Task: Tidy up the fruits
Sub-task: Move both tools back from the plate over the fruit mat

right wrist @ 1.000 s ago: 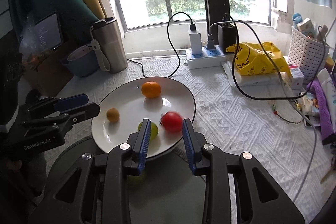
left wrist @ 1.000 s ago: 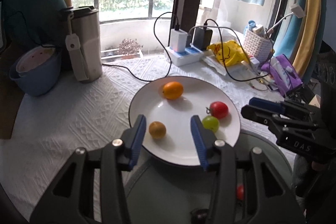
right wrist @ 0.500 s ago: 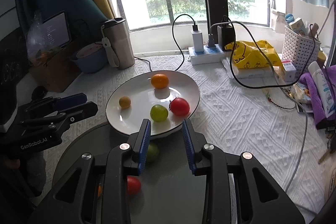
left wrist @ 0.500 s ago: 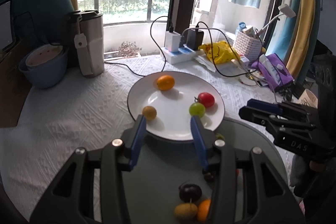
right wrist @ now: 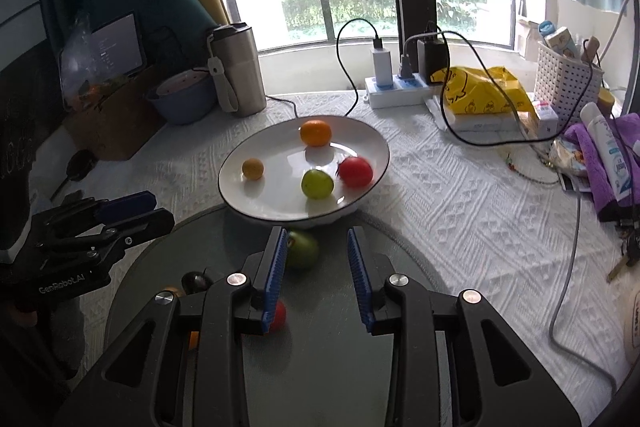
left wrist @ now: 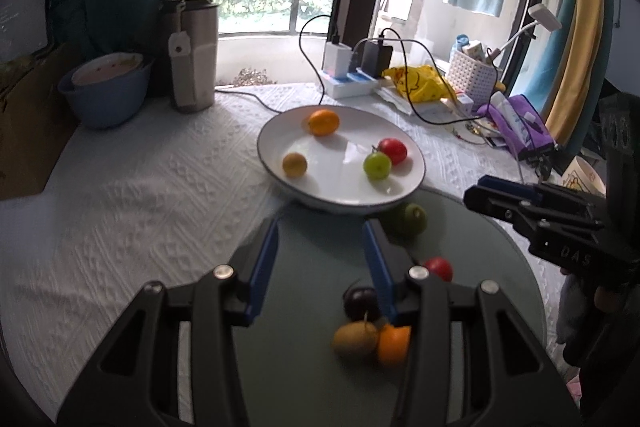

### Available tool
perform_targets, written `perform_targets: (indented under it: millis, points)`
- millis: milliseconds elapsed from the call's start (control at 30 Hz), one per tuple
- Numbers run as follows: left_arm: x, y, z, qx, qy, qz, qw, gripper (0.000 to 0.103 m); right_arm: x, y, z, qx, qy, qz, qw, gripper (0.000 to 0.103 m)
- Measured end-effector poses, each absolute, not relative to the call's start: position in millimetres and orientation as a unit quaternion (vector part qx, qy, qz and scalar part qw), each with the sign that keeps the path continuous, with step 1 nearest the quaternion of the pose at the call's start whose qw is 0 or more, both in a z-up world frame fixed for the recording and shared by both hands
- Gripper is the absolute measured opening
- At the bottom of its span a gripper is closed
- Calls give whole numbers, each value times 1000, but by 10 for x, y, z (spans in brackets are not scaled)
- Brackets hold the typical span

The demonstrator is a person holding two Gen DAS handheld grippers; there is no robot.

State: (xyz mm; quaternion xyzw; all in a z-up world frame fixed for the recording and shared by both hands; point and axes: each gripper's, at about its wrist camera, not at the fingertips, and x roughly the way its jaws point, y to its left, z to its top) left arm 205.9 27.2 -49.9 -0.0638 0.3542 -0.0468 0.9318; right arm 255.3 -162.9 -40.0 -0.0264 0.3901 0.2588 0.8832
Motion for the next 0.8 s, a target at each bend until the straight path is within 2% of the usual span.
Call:
perform_targets:
  millis: [67, 167, 800]
  points:
    - [2027, 289, -528, -67, 356, -46, 931, 46, 2536, -1621, -438, -29, 394, 258, 881, 35]
    - [2008, 323, -563, -71, 359, -44, 930, 46, 2523, -1603, -499, -29, 403, 257, 878, 41]
    - [2217, 634, -771, -106, 372, -36, 922, 46, 2827, -1310, -875, -37, 452, 258, 853, 42]
